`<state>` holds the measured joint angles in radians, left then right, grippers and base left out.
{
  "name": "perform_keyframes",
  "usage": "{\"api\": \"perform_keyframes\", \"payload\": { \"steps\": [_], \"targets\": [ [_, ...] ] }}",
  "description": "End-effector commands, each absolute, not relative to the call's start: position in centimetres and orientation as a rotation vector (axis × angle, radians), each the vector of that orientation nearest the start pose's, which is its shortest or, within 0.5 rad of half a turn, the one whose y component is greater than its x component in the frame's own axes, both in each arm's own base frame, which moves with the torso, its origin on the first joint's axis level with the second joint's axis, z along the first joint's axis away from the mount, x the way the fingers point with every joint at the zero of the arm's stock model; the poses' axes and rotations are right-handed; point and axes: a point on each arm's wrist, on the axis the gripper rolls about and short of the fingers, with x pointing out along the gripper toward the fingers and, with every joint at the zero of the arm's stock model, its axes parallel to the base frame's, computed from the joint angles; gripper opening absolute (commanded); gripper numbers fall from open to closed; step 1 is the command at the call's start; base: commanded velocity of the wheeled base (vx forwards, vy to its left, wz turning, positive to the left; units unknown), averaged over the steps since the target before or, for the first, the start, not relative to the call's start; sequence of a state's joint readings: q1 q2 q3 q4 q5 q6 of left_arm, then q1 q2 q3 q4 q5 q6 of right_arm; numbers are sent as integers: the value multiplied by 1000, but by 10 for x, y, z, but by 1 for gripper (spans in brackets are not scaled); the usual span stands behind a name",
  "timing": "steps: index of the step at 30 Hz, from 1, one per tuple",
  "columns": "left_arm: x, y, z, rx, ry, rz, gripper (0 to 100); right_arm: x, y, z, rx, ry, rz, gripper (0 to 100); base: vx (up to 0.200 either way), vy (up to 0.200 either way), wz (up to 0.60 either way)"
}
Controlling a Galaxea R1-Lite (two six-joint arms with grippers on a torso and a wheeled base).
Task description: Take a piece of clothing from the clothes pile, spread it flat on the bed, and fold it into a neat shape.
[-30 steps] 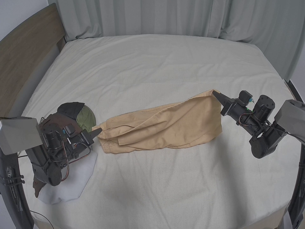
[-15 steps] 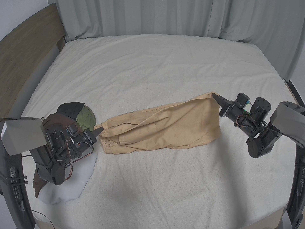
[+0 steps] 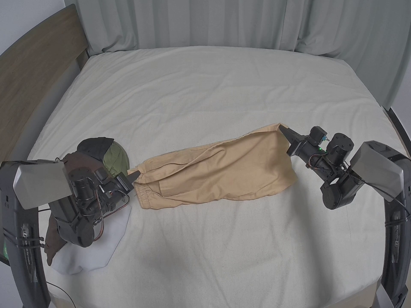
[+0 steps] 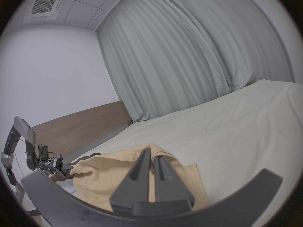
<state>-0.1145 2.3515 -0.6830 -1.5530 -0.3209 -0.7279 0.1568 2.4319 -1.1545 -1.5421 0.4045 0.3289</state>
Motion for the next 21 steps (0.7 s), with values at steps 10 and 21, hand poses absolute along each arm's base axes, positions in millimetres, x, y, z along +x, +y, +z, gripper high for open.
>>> {"api": "perform_keyframes", "payload": {
  "steps": [10, 21],
  "targets": [
    [374, -53, 6, -735, 289, -373, 0, 450, 81, 50, 289, -133, 592, 0, 0, 0, 0],
    [379, -53, 12, -774, 268, -378, 100, 451, 83, 52, 288, -146, 592, 100, 0, 0, 0]
  ]
}}
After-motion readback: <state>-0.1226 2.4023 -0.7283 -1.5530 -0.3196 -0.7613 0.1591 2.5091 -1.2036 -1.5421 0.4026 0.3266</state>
